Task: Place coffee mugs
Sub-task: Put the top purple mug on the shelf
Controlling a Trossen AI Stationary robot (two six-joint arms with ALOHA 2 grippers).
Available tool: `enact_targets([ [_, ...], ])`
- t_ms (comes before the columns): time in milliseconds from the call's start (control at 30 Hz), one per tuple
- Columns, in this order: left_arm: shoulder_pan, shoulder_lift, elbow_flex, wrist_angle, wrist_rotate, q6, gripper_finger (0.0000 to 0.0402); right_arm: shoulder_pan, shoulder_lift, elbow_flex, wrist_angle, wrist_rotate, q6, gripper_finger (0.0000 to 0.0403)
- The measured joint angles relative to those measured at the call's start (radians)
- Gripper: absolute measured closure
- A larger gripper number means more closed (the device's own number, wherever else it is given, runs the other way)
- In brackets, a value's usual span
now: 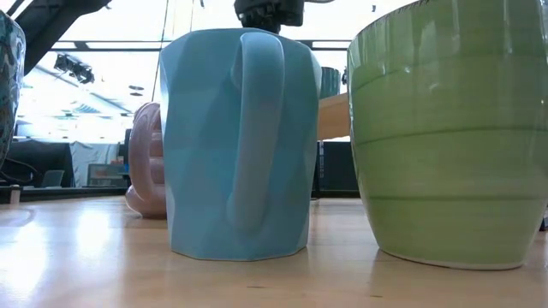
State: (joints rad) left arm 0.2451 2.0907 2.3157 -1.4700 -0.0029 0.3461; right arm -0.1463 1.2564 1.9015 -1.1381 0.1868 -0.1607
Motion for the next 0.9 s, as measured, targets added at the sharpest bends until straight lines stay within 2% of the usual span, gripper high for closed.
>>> enact_targets([
  [467,0.0,-0.001,0.0,0.003,-0.005,0.027,0.0323,0.0,0.0,0.0,0.001,0.002,0.001,0.0221],
  [900,0.0,-0.001,0.0,0.007,-0.042,0.001,0.0256,0.0,0.0,0.0,0.001,0.004,0.001,0.0221],
])
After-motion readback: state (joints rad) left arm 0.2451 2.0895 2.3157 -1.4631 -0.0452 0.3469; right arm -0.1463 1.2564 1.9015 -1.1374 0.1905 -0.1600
